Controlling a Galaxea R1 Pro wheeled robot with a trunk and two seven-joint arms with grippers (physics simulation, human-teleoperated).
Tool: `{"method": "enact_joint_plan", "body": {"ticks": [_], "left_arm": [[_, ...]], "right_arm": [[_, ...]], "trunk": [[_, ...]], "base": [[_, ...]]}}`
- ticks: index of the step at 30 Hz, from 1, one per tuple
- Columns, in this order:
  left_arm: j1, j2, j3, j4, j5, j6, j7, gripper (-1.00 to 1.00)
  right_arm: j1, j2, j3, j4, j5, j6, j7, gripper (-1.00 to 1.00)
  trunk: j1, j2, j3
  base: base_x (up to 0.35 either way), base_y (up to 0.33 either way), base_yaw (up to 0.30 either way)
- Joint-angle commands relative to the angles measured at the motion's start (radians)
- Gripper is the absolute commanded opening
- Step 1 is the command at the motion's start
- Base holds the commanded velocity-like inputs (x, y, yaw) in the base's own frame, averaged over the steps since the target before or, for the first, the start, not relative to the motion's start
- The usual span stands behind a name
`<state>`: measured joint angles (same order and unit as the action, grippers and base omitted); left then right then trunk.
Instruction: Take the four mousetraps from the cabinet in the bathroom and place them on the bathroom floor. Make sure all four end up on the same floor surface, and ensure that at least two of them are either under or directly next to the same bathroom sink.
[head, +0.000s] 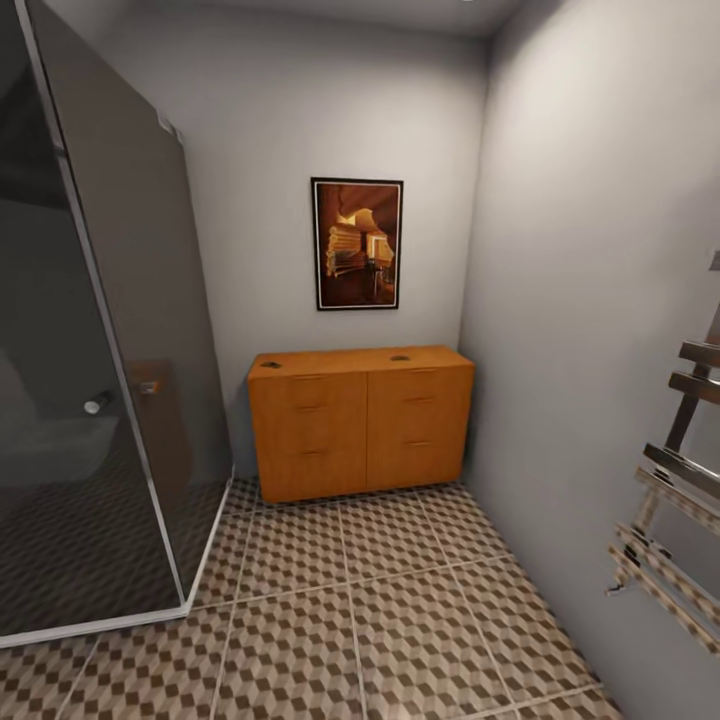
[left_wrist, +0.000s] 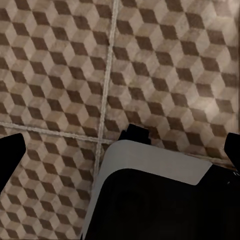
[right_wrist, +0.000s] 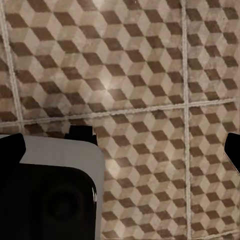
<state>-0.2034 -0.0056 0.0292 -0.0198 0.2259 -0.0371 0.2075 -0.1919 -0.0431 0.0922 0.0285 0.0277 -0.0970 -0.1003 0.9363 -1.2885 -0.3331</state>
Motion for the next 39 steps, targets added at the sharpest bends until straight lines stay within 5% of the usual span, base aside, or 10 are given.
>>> {"method": "enact_joint_plan", "body": {"ticks": [1,39], "left_arm": [[-0.001,0.0,0.003,0.001,0.005,-0.004,0.002,1.0],[-0.001,-0.001,0.001,0.001,0.003,-0.005,0.002,1.0]], "right_arm": [[-0.001,0.0,0.008,0.003,0.003,-0.004,-0.004,1.0],[-0.001,0.0,0.008,0.003,0.005,-0.004,-0.004,1.0]], "trunk": [[0.001,-0.001,-0.001],[0.001,-0.001,-0.001]], "base": [[0.329,0.0,0.0],[0.329,0.0,0.0]]}}
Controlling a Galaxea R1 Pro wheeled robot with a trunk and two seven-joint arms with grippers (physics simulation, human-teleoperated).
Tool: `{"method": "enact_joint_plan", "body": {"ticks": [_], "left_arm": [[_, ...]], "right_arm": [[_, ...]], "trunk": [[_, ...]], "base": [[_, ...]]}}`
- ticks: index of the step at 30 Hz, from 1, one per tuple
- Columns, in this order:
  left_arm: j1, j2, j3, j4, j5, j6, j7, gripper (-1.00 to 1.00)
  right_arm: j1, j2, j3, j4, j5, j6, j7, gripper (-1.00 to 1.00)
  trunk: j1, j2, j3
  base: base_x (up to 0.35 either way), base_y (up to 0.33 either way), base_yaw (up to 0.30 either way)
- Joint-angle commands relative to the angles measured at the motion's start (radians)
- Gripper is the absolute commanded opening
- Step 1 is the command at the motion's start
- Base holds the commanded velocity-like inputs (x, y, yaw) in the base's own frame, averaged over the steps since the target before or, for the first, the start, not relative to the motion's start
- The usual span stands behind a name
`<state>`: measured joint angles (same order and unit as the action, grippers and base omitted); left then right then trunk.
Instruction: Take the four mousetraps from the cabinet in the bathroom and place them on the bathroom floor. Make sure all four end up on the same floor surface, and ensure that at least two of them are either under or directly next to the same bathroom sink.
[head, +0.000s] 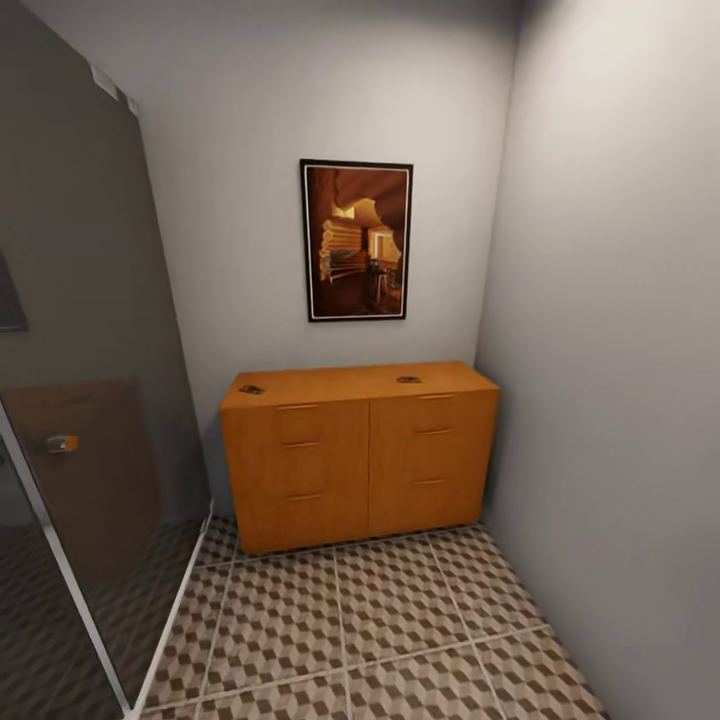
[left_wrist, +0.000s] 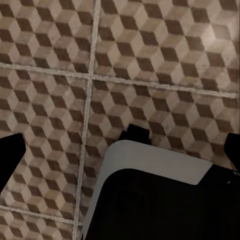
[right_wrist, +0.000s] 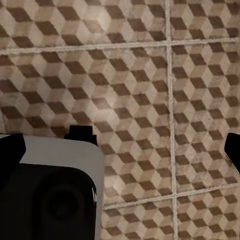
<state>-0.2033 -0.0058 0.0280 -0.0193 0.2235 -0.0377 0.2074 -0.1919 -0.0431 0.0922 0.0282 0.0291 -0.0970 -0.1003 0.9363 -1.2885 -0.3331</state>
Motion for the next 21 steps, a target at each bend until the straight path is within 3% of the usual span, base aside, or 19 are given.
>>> {"method": "enact_joint_plan", "body": {"ticks": [1,21], "left_arm": [[-0.001,0.0,0.002,0.001,0.005,-0.004,0.002,1.0],[-0.001,0.0,0.003,0.001,0.005,-0.005,0.002,1.0]], "right_arm": [[-0.001,0.0,0.008,0.003,0.003,-0.004,-0.004,1.0],[-0.001,0.0,0.008,0.003,0.003,-0.004,-0.004,1.0]], "trunk": [[0.001,-0.001,-0.001],[0.001,-0.001,-0.001]], "base": [[0.329,0.0,0.0],[0.329,0.0,0.0]]}}
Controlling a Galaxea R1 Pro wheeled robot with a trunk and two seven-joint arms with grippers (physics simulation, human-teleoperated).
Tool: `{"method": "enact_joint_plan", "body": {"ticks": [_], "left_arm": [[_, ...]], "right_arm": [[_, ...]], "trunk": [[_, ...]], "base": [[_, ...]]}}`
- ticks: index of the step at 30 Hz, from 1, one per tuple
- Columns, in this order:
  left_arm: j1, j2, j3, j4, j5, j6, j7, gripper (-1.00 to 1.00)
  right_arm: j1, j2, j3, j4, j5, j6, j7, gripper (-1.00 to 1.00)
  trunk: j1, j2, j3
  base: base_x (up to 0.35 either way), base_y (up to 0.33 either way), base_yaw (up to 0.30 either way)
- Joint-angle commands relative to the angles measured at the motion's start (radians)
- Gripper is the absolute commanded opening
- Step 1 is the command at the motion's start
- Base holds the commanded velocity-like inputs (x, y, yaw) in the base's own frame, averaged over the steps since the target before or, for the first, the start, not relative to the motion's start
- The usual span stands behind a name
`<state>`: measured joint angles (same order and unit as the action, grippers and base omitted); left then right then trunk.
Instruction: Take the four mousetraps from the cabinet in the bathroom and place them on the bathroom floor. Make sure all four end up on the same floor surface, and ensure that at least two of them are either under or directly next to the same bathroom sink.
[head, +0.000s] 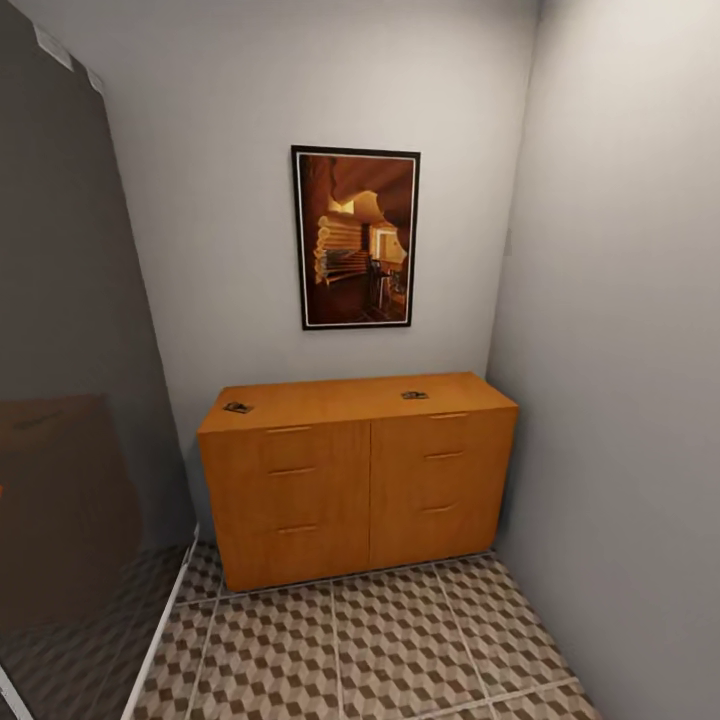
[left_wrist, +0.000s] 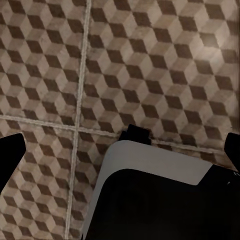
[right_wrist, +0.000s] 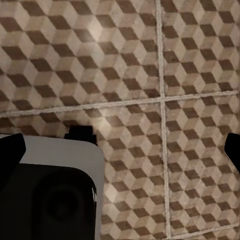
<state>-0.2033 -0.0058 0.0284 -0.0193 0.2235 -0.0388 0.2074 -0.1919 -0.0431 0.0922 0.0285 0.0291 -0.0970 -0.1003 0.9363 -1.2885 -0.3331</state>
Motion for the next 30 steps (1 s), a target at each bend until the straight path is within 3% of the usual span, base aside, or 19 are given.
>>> {"method": "enact_joint_plan", "body": {"ticks": [1,11,17,30], "left_arm": [[-0.001,0.0,0.002,0.0,0.005,-0.004,0.002,1.0],[-0.001,0.0,0.001,0.001,0.005,-0.005,0.002,1.0],[-0.001,-0.002,0.001,0.001,0.008,-0.054,0.003,1.0],[-0.001,-0.002,0.001,0.001,0.008,-0.071,0.003,1.0]], "right_arm": [[-0.001,0.0,0.008,0.003,0.003,-0.004,-0.004,1.0],[-0.001,0.0,0.007,0.003,0.003,-0.004,-0.004,1.0],[-0.001,0.0,0.008,0.003,0.003,-0.004,-0.004,1.0],[-0.001,0.0,0.008,0.002,0.003,-0.004,-0.004,1.0]], "trunk": [[0.001,-0.001,-0.001],[0.001,-0.001,-0.001],[0.001,-0.001,-0.001],[0.001,-0.001,-0.001]], "base": [[0.329,0.0,0.0],[0.329,0.0,0.0],[0.329,-0.024,0.0],[0.314,-0.067,0.0]]}}
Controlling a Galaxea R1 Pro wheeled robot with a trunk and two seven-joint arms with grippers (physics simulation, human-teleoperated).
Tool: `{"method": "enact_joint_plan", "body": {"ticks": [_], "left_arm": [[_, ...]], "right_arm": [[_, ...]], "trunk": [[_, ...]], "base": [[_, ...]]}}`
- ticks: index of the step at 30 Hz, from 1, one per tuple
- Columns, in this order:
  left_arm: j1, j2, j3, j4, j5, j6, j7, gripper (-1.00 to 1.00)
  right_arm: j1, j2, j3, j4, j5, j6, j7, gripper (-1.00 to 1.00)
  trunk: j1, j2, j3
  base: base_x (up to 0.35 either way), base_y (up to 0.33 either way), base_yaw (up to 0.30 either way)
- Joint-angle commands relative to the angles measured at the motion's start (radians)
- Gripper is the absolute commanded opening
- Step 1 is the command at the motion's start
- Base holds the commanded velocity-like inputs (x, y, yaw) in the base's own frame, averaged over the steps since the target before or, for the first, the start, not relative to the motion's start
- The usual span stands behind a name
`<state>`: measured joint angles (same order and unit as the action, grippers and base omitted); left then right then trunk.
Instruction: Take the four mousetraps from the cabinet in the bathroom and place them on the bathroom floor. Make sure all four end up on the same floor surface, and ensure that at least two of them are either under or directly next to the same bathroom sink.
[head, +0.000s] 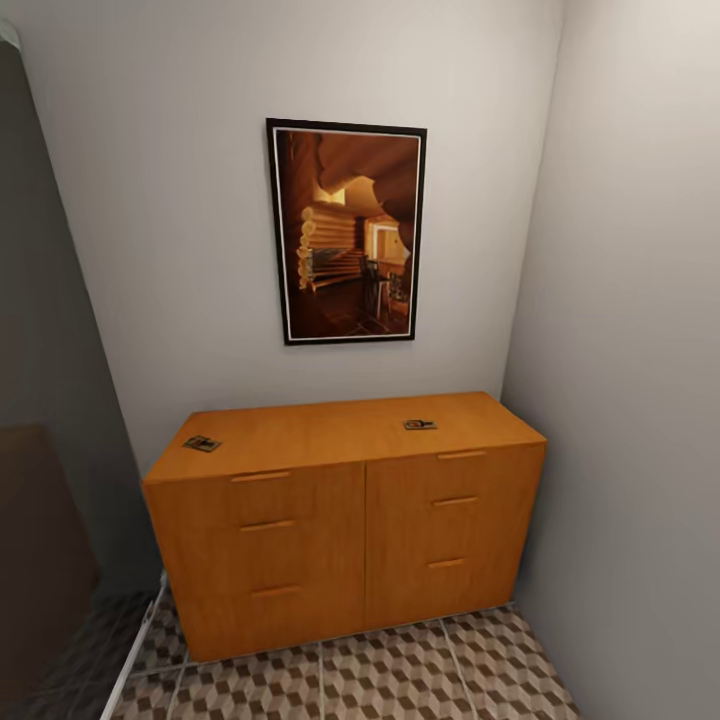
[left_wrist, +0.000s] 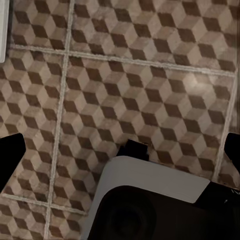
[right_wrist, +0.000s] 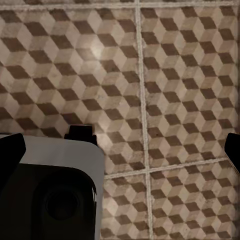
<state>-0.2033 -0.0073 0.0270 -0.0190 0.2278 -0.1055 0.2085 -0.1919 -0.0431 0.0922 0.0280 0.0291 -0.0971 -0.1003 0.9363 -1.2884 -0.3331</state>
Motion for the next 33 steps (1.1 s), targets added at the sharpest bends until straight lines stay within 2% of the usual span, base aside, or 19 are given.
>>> {"method": "enact_joint_plan", "body": {"ticks": [1,9,27,33], "left_arm": [[-0.001,0.0,0.002,0.001,0.004,-0.004,0.002,1.0],[-0.001,0.0,0.002,0.001,0.004,-0.006,0.002,1.0],[-0.001,-0.005,0.003,0.009,0.005,-0.004,0.003,1.0],[-0.001,-0.015,0.003,0.012,0.007,-0.005,0.012,1.0]], "right_arm": [[-0.001,0.0,0.008,0.003,0.003,-0.004,-0.004,1.0],[-0.001,-0.001,0.009,0.003,0.003,-0.001,-0.003,1.0],[-0.001,-0.01,0.012,0.003,0.007,-0.004,0.008,1.0],[-0.001,-0.009,0.011,0.003,0.006,-0.005,0.008,1.0]], "trunk": [[0.001,-0.001,-0.001],[0.001,-0.001,-0.001],[0.001,-0.001,-0.001],[0.001,-0.001,-0.001]], "base": [[0.29,-0.026,0.0],[0.226,-0.008,0.0],[0.014,0.0,0.0],[0.0,0.0,0.0]]}}
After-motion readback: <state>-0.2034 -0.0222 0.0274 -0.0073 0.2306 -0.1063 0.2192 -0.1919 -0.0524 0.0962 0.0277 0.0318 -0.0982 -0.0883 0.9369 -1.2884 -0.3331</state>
